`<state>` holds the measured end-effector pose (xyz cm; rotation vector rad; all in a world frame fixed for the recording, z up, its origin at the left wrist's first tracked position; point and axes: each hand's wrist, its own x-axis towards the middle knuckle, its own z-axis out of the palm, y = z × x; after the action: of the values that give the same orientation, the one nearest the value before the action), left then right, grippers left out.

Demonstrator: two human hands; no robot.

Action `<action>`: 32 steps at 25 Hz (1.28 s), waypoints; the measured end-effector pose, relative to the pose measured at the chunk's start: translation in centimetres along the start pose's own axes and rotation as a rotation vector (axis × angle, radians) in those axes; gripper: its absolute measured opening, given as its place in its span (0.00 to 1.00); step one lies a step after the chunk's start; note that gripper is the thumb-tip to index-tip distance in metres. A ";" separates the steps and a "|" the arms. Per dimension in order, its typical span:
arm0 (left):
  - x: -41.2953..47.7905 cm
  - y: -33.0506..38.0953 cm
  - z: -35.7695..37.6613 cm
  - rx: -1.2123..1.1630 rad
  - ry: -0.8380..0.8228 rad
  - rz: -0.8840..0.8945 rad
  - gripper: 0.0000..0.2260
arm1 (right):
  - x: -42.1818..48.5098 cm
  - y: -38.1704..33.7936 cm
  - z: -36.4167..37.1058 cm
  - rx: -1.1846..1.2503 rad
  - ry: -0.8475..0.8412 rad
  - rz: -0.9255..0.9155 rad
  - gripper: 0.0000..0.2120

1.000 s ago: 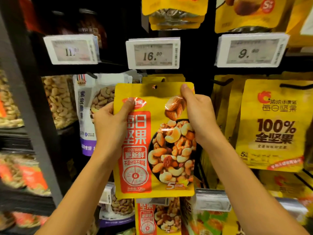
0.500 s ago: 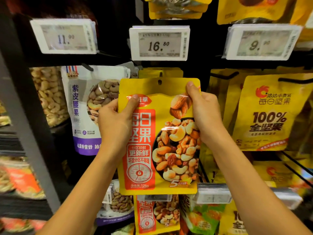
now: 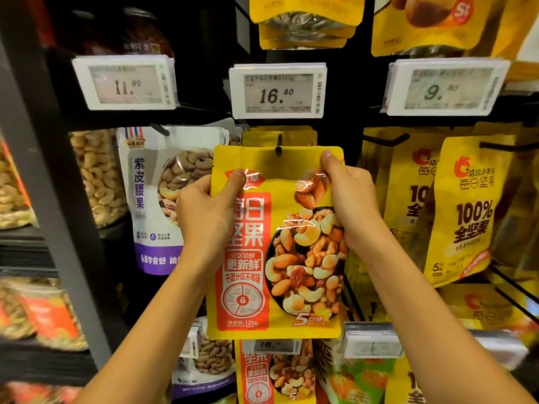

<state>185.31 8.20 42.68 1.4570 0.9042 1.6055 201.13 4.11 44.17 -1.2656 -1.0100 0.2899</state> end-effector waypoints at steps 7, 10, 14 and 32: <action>-3.8 -4.1 0.8 0.465 0.152 0.661 0.20 | -1.5 3.9 -0.8 -0.152 0.126 -0.344 0.17; -5.5 -8.2 0.6 0.772 -0.095 0.751 0.21 | -2.9 7.1 -1.4 -0.448 0.104 -0.744 0.19; -2.6 -9.4 2.6 0.932 -0.228 0.620 0.23 | -1.9 9.7 -0.2 -0.735 -0.107 -0.710 0.19; -34.0 -1.6 -17.2 0.235 0.566 -0.422 0.08 | -30.1 6.2 3.1 0.294 -1.158 -0.046 0.13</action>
<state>169.88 -21.51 24.47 0.8640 1.6462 1.6388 183.93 -12.44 24.53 -0.7389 -1.8668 1.1689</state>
